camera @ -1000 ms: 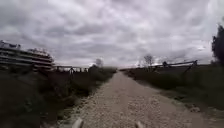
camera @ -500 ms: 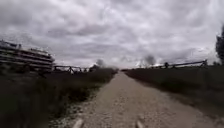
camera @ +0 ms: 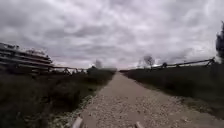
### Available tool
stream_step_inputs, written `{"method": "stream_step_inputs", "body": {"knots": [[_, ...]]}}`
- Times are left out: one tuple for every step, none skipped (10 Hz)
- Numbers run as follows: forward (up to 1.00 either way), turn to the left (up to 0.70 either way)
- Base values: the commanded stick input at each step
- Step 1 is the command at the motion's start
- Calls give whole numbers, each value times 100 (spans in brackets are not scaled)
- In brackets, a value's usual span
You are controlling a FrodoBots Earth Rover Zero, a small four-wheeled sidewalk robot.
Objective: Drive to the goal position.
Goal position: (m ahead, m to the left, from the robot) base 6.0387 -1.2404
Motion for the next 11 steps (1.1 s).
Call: {"method": "stream_step_inputs", "body": {"knots": [[70, -3], [70, -12], [70, -4], [70, 0], [70, 0], [70, -1], [70, -7], [70, -26], [70, 0], [70, 0], [70, 0]]}}
